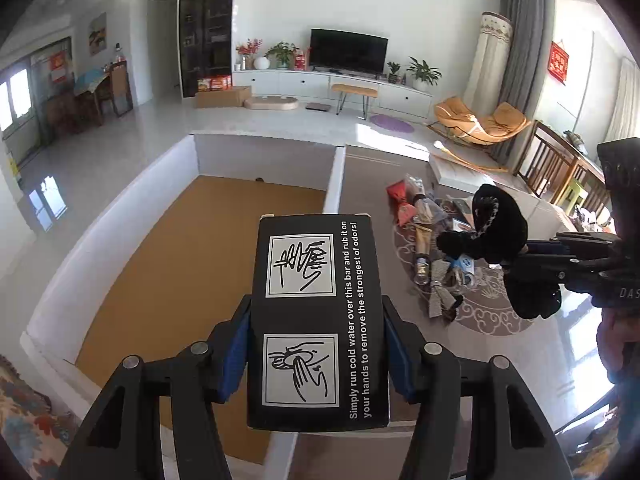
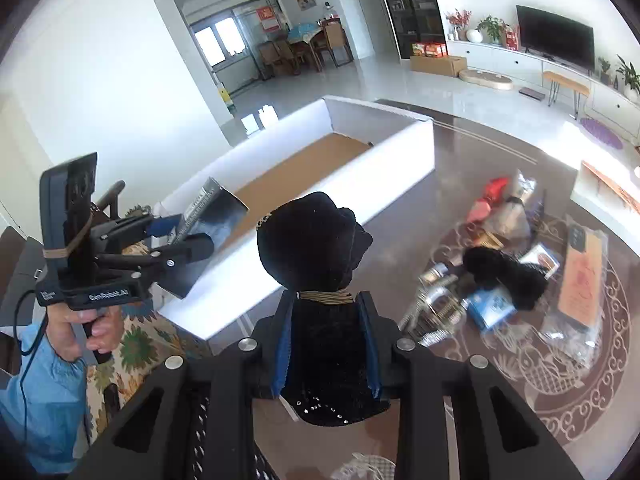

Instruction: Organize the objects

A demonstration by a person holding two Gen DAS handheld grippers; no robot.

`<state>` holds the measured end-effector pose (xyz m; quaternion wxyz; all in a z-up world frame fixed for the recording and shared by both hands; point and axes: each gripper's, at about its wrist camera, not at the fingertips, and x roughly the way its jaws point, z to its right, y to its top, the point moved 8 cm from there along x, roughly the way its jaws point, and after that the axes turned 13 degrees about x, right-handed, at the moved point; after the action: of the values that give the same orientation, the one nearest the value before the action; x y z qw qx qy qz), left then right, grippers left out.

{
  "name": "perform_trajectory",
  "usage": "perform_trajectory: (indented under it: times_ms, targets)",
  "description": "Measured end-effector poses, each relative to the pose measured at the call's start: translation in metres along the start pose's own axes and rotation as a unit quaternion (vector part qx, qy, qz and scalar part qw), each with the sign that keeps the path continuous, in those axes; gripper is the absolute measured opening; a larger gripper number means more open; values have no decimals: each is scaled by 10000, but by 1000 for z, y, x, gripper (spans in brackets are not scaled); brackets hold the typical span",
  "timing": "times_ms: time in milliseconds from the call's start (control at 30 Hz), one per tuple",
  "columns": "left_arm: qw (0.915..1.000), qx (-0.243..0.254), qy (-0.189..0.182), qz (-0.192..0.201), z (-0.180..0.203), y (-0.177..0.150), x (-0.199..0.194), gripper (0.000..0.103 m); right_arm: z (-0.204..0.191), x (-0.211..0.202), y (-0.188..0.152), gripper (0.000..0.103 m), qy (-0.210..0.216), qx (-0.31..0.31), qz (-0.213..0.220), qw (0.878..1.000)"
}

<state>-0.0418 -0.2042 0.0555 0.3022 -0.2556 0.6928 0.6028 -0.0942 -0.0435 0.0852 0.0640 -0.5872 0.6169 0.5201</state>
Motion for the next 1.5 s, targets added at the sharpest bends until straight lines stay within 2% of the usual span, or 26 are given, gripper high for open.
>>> perform_trajectory:
  times_ms: [100, 200, 233, 267, 300, 333, 400, 467, 533, 567, 633, 700, 767, 867, 933, 1000, 1133, 1267, 1400, 1500]
  targets:
    - [9963, -526, 500, -459, -65, -17, 21, 58, -64, 48, 40, 31, 464, -107, 36, 9989]
    - [9885, -947, 772, -890, -105, -42, 44, 58, -102, 105, 60, 32, 521, -167, -82, 9985]
    - [9859, -1066, 819, -1001, -112, -49, 51, 60, -108, 122, 62, 36, 551, -135, -129, 9983]
    - [9836, -1153, 839, -1102, -117, -54, 57, 63, -113, 139, 63, 48, 569, -77, -191, 9982]
    - [9819, -1213, 873, -1162, -121, -58, 61, 71, -115, 154, 61, 59, 561, -8, -297, 9980]
    - [9811, -1243, 934, -1154, -124, -62, 62, 75, -114, 166, 59, 77, 473, 60, -373, 9982]
    - [9816, -1249, 1023, -1022, -122, -61, 59, 75, -111, 173, 55, 79, 413, 135, -329, 9985]
    - [9848, -1215, 994, -740, -108, -54, 48, 75, -103, 163, 52, 79, 464, 143, -156, 9987]
    - [9900, -1132, 750, -390, -80, -42, 33, 75, -88, 143, 44, 84, 354, 34, 89, 9993]
    - [9925, -1084, 529, -206, -61, -38, 21, 77, -77, 129, 37, 88, 237, -53, 230, 9994]
    - [9958, -910, -28, 103, -10, -27, 6, 92, -45, 100, 18, 92, -89, -193, 527, 9984]
    - [9960, -602, -564, 349, 50, -18, -4, 98, -7, 73, -4, 94, -495, -215, 786, 9954]
    - [9931, -299, -1056, 412, 113, -16, -4, 101, 41, 46, -31, 96, -1002, -71, 945, 9904]
    - [9883, -85, -1515, 180, 187, -30, 16, 102, 118, -2, -80, 96, -1814, 378, 962, 9780]
    - [9894, -18, -1442, -170, 217, -40, 46, 101, 162, -27, -112, 96, -2331, 665, 907, 9659]
    - [9912, 49, -1212, -526, 236, -52, 74, 101, 193, -44, -140, 96, -2697, 975, 878, 9540]
    - [9937, 74, -781, -801, 241, -63, 109, 101, 231, -72, -181, 96, -3121, 1356, 822, 9367]
    - [9948, -85, -387, -934, 229, -75, 123, 101, 241, -75, -193, 96, -3206, 1481, 789, 9322]
    - [9944, -318, -341, -945, 219, -80, 127, 102, 243, -65, -186, 97, -3216, 1421, 677, 9337]
    - [9950, -121, -136, -978, 224, -82, 129, 102, 248, -59, -182, 103, -3239, 1479, 626, 9324]
